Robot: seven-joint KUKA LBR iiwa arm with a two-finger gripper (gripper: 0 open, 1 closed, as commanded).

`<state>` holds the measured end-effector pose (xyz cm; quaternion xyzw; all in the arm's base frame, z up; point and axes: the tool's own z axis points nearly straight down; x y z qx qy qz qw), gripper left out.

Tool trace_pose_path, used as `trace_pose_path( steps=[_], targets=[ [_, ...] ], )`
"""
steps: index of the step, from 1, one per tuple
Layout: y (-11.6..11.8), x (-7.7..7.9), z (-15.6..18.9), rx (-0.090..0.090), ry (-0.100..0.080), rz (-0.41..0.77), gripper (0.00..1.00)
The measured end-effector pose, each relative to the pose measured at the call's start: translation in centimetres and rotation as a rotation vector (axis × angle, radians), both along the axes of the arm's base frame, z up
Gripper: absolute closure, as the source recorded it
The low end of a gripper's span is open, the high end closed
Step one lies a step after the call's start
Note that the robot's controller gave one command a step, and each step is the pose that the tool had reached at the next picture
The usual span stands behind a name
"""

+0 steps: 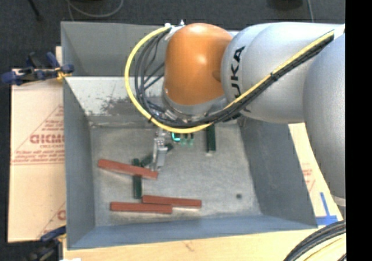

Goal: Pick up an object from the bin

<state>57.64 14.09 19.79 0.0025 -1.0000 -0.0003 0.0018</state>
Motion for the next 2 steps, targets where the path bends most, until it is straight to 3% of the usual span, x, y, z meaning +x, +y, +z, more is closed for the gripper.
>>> trace_pose_path(
  steps=[1,2],
  targets=[
    [-0.69,0.61,-12.97,-0.002,-0.001,0.287,0.00],
    [-0.58,0.93,-12.48,0.001,-0.013,0.281,1.00]
  ],
)
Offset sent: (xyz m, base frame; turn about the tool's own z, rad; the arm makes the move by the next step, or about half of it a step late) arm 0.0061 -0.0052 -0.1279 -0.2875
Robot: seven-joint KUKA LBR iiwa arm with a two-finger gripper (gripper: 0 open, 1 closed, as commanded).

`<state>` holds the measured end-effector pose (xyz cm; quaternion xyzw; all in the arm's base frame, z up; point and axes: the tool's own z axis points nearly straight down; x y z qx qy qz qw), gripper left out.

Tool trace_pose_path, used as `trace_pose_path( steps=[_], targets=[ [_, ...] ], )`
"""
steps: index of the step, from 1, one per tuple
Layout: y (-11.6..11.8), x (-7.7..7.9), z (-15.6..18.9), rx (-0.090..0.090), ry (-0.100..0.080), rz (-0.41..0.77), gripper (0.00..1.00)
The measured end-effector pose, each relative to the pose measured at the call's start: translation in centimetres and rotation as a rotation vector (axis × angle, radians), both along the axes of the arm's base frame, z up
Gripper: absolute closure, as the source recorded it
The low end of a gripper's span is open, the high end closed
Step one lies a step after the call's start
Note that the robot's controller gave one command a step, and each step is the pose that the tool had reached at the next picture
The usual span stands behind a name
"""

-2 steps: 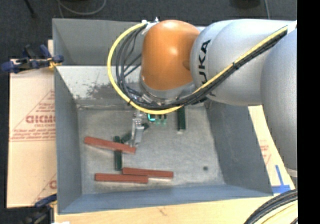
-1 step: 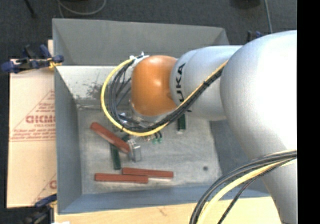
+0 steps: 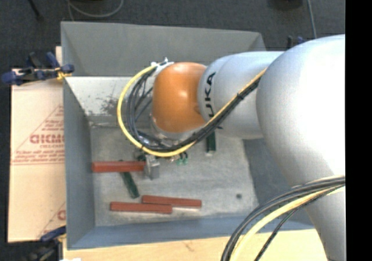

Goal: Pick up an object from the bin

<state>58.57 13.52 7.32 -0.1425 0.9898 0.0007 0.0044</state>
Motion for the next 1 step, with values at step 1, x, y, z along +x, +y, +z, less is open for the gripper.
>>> trace_pose_path(
  steps=[1],
  targets=[
    [-6.45,-1.66,17.33,-0.004,-0.004,0.103,1.00]
  ],
)
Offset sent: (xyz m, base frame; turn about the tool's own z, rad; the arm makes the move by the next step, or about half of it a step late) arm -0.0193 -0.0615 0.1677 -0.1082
